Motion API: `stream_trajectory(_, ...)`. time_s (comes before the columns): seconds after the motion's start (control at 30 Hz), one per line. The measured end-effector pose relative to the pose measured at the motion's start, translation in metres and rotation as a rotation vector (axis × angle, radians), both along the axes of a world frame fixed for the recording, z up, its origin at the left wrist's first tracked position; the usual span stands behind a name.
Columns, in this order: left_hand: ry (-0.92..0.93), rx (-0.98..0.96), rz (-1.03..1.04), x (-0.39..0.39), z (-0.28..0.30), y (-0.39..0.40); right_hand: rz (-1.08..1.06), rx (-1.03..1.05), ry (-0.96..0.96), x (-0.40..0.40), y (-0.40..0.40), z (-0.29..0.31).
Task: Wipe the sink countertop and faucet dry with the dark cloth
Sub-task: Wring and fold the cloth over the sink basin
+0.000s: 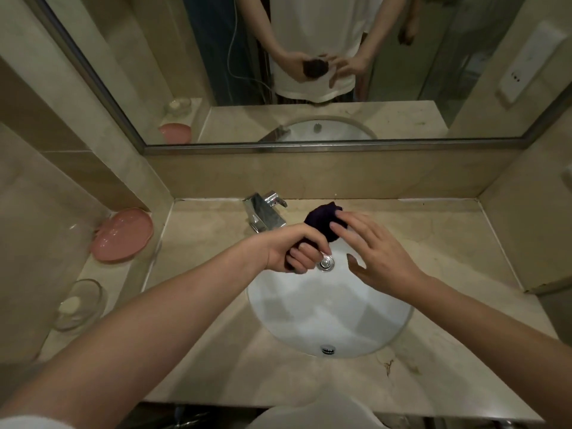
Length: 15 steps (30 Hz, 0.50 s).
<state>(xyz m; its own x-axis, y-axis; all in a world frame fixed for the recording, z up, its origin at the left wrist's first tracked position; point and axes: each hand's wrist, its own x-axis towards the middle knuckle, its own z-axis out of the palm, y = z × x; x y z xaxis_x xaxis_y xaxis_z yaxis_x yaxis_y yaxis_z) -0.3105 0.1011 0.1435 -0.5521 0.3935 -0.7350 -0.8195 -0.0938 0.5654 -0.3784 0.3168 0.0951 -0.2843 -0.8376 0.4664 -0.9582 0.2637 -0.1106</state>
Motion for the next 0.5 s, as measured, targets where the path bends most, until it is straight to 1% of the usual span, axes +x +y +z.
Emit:
stream_trajectory(0.03, -0.017, 0.13, -0.084, 0.004, 0.003, 0.003, 0.043, -0.03, 0.049, -0.001, -0.001, -0.001)
stream_trajectory(0.13, -0.053, 0.5, -0.312, 0.014, 0.006, 0.023, 0.222, -0.206, 0.102, -0.004, -0.017, 0.016)
stream_trajectory(0.17, -0.051, 0.577, -0.363, 0.017, 0.009, 0.03, 0.285, -0.251, 0.111, -0.003, -0.022, 0.027)
stream_trajectory(0.23, -0.004, 0.633, -0.384, 0.022, 0.016, 0.037, 0.332, -0.277, 0.147, -0.002, -0.029, 0.049)
stream_trajectory(0.27, 0.028, 0.623, -0.34, 0.024, 0.019, 0.04, 0.328, -0.26, 0.173, -0.004, -0.031, 0.059)
stream_trajectory(0.33, 0.07, 0.548, -0.168, 0.028, 0.025, 0.046, 0.303, -0.176, 0.23, -0.01, -0.031, 0.072)
stream_trajectory(0.4, 0.11, 0.388, 0.001, 0.031, 0.028, 0.052, 0.29, -0.062, 0.339, -0.015, -0.029, 0.08)
stream_trajectory(0.43, 0.128, 0.286, 0.049, 0.031, 0.027, 0.054, 0.286, -0.001, 0.399, -0.016, -0.027, 0.083)
stream_trajectory(0.5, 0.144, 0.098, 0.071, 0.031, 0.024, 0.054, 0.266, 0.144, 0.472, -0.016, -0.026, 0.083)
